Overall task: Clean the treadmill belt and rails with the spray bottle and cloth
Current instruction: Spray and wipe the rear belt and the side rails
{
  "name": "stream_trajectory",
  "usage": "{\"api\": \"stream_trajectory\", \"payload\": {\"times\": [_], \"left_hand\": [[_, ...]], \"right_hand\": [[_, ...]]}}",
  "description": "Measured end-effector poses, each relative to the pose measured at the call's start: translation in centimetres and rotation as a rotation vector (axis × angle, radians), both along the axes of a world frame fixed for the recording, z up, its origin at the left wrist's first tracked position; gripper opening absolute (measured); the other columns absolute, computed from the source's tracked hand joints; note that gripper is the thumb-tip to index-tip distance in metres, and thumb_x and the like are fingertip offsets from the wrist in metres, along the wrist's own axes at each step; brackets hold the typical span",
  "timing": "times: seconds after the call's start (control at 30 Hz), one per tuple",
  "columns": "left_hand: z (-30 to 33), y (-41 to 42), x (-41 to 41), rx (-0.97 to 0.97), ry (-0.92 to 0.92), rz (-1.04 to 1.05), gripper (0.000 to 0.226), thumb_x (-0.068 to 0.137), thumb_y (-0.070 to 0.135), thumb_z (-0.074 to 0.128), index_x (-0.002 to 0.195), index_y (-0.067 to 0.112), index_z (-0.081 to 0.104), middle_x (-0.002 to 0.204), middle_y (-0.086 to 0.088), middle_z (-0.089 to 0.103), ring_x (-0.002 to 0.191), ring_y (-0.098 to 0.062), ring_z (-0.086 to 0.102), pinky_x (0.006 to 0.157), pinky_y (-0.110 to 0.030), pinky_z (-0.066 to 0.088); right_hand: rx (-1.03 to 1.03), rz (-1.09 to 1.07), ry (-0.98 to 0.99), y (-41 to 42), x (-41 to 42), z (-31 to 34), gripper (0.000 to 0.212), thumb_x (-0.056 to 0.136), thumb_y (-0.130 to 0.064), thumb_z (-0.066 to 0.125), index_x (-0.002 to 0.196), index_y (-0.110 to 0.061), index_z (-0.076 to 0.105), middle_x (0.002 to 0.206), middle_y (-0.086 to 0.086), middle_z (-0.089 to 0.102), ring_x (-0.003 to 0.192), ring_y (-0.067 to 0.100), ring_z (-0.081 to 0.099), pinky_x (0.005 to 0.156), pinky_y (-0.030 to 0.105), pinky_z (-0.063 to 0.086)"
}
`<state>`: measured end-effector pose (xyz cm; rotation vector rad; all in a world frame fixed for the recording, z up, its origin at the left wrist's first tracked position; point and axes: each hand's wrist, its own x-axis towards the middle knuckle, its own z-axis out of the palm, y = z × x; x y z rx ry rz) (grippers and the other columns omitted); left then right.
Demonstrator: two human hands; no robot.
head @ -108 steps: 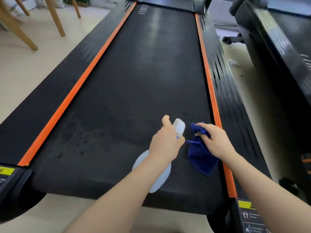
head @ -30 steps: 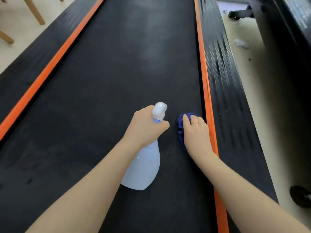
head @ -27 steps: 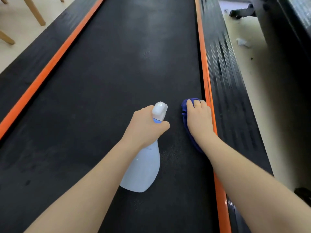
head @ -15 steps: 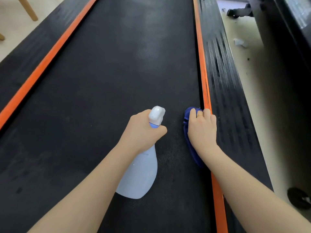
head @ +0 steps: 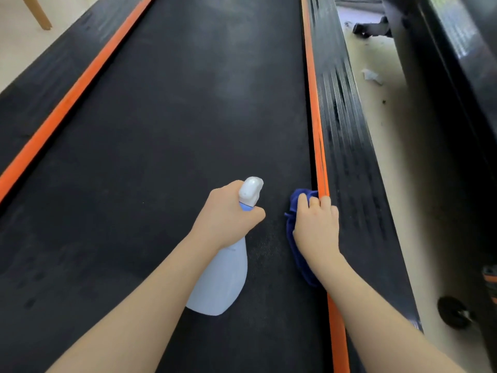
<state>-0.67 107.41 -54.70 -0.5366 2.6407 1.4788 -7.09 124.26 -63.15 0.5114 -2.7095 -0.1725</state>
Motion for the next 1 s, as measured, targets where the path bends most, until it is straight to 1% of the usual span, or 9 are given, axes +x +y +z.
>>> {"api": "stream_trajectory", "payload": {"times": [0.1,0.27,0.33,0.43,0.57,0.67,0.73,0.87,1.0], "left_hand": [[0.1,0.0,0.1,-0.002,-0.003,0.001,0.019,0.074,0.016,0.057,0.082,0.002,0.046,0.072,0.001,0.045,0.062,-0.014,0.035,0.057,-0.026,0.032],[-0.2,-0.1,0.1,-0.020,0.015,-0.006,0.018,0.074,0.015,0.057,0.082,0.003,0.048,0.072,0.000,0.045,0.062,-0.014,0.036,0.057,-0.025,0.032],[-0.2,0.0,0.2,-0.017,0.020,-0.002,0.018,0.073,0.016,0.056,0.083,0.004,0.048,0.073,0.000,0.047,0.062,-0.014,0.037,0.058,-0.026,0.033],[0.2,0.1,0.7,-0.003,0.020,0.029,0.017,0.075,0.015,0.056,0.085,0.004,0.050,0.078,-0.004,0.050,0.065,-0.014,0.040,0.059,-0.026,0.034],[1.1,-0.3,1.7,0.051,0.043,0.107,0.015,0.078,0.011,0.056,0.090,0.003,0.052,0.088,-0.008,0.055,0.072,-0.015,0.045,0.061,-0.024,0.036],[1.4,-0.6,2.4,0.055,0.073,0.140,0.015,0.079,0.009,0.055,0.093,0.004,0.054,0.096,-0.009,0.058,0.073,-0.013,0.047,0.060,-0.021,0.037],[1.5,-0.9,3.0,0.051,0.085,0.150,0.015,0.079,0.009,0.054,0.093,0.005,0.054,0.096,-0.008,0.058,0.073,-0.012,0.048,0.061,-0.020,0.038],[1.6,-1.9,4.7,0.071,0.118,0.195,0.017,0.079,0.010,0.053,0.095,0.008,0.058,0.093,-0.008,0.061,0.078,-0.021,0.057,0.071,-0.035,0.051],[2.6,-2.8,6.4,0.099,0.103,0.231,0.029,0.071,0.021,0.054,0.098,0.011,0.061,0.093,-0.007,0.063,0.085,-0.028,0.060,0.077,-0.050,0.055]], "right_hand": [[-0.002,0.055,0.044,0.5,-0.3,0.2,0.016,0.057,0.005,0.060,0.068,-0.006,0.057,0.055,0.006,0.051,0.060,0.027,0.050,0.050,0.029,0.035],[-0.044,0.060,0.141,-0.9,-4.4,-0.3,0.028,0.071,-0.001,0.033,0.075,-0.004,0.060,0.063,0.010,0.056,0.063,0.028,0.053,0.052,0.029,0.037],[-0.107,0.048,0.113,-1.6,-5.6,0.0,0.014,0.067,0.005,0.048,0.073,-0.002,0.059,0.064,0.014,0.058,0.062,0.031,0.054,0.052,0.029,0.037],[-0.157,0.087,0.008,-0.7,-3.8,0.2,0.018,0.062,0.003,0.063,0.079,-0.002,0.062,0.072,0.014,0.061,0.067,0.032,0.055,0.054,0.030,0.033],[-0.407,0.298,-0.100,0.0,4.4,-0.5,0.036,0.069,-0.017,0.043,0.090,-0.009,0.071,0.088,0.006,0.068,0.073,0.030,0.056,0.060,0.031,0.044],[-0.340,0.566,-0.141,-0.4,4.7,-0.6,0.047,0.070,-0.014,0.036,0.097,-0.013,0.073,0.095,0.004,0.070,0.075,0.029,0.057,0.061,0.034,0.048],[-0.266,0.579,-0.122,-0.6,1.1,-0.2,0.046,0.071,-0.016,0.037,0.101,-0.014,0.073,0.095,0.005,0.070,0.069,0.031,0.058,0.057,0.034,0.050],[-0.380,0.290,-0.177,-1.5,-0.8,-0.3,0.052,0.072,-0.016,0.032,0.105,-0.014,0.071,0.086,0.006,0.067,0.067,0.034,0.053,0.054,0.038,0.050],[-0.259,0.639,-0.266,-2.6,8.1,-0.8,0.051,0.074,-0.019,0.034,0.113,-0.016,0.067,0.092,0.006,0.064,0.066,0.027,0.052,0.057,0.032,0.051]]}}
